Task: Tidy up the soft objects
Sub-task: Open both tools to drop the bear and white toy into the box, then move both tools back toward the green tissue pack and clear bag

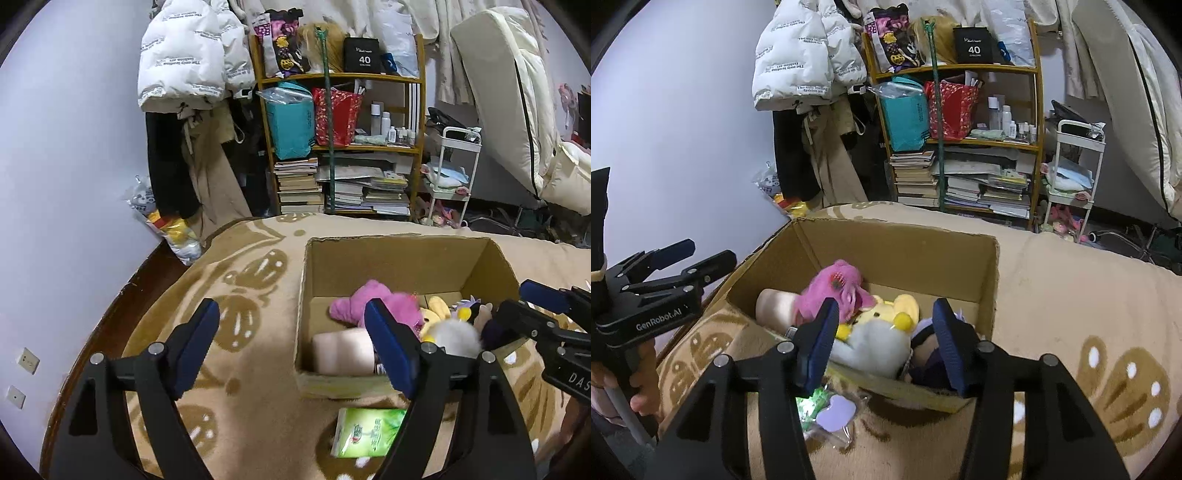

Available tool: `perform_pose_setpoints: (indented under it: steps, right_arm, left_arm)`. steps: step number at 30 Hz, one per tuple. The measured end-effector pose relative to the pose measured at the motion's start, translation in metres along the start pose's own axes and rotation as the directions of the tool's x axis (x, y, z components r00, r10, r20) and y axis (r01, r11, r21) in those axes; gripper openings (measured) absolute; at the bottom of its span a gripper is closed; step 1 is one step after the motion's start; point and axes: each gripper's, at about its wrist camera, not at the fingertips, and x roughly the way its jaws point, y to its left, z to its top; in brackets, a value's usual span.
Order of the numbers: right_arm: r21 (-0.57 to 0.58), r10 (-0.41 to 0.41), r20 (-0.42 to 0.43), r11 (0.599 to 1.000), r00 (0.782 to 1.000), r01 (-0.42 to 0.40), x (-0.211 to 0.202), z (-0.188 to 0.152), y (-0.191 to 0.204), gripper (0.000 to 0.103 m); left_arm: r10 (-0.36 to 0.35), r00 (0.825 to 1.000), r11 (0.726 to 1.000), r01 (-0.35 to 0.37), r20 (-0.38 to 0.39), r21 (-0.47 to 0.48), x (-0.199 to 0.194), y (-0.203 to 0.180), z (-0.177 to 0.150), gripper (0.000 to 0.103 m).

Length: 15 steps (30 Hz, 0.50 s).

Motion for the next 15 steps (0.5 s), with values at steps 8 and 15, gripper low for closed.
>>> perform_pose_setpoints:
  steps: [8, 15]
  right_arm:
    - [0.037, 0.006, 0.021, 0.999, 1.0, -0.007, -0.025, -0.01, 0.0, 0.086]
    - [0.069, 0.03, 0.019, 0.997, 0.999, -0.031, -0.043, -0.021, 0.005, 0.096]
  left_arm:
    - [0.014, 1.0, 1.0, -0.013, 0.022, -0.021, -0.034, 0.007, -0.01, 0.097]
    - [0.007, 1.0, 0.999, -0.006, 0.012, -0.048, -0.06, 0.013, -0.032, 0.097]
